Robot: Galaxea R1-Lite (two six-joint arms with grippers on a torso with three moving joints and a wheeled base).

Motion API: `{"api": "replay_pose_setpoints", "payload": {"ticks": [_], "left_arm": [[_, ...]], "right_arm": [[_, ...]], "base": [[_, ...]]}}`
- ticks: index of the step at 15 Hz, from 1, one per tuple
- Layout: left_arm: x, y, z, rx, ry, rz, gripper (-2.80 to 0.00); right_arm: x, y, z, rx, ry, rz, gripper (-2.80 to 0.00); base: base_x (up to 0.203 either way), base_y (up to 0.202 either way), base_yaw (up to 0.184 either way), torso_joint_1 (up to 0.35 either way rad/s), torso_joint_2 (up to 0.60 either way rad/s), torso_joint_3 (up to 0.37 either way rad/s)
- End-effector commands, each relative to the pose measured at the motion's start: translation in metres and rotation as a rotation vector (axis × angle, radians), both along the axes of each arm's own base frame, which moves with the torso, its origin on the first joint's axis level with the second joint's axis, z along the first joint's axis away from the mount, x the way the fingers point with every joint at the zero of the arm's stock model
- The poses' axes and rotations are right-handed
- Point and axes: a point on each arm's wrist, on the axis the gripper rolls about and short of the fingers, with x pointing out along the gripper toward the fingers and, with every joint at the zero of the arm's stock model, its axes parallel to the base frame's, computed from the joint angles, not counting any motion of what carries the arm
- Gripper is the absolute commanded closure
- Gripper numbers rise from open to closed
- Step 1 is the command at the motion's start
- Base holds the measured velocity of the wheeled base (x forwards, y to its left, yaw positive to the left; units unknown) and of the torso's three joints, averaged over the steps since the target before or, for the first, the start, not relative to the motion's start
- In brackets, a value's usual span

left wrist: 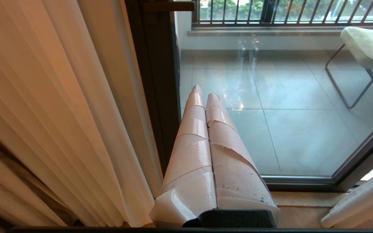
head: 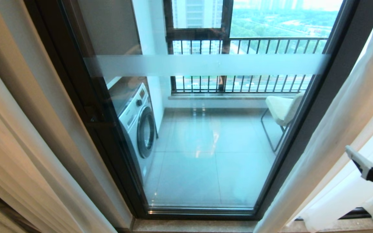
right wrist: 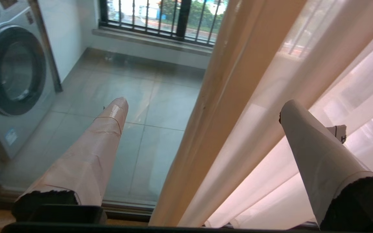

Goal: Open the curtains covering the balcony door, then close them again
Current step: Close the inner curtains on both sides

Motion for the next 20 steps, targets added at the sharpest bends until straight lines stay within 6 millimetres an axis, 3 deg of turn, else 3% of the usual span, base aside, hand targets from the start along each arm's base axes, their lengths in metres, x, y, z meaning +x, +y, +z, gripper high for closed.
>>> {"api": "replay_pose_setpoints", "payload": {"ticks": [1,4,12,16,20], "left_arm": [[0.000,0.000,0.000,0.000,-0.001,0.001,0.00],[0.000,0.000,0.000,0.001,-0.001,0.001,0.00],[0.000,0.000,0.000,0.000,-0.001,0.001,0.00],[0.000,0.000,0.000,0.000,-0.001,0.001,0.00],[0.000,0.000,0.000,0.000,-0.001,0.001,0.00]], "right_arm": [[-0.013,0.005,0.006,-0.001,-0.043,0.038,-2.80],[-0.039,0.009,0.003,0.002,-0.030,0.087,-2.80],[-0.107,0.004,-0.030,0.006,0.000,0.109,-2.80],[-0.124,0.002,-0.047,0.003,0.044,0.099,-2.80],[-0.129,0.002,-0.041,0.006,-0.049,0.109,-2.80]], "base": [[0.000,0.000,0.000,0.000,0.00,0.000],[0.000,0.000,0.000,0.000,0.00,0.000],[0.000,0.000,0.000,0.000,0.00,0.000],[0.000,0.000,0.000,0.000,0.00,0.000],[0.000,0.000,0.000,0.000,0.00,0.000]]}}
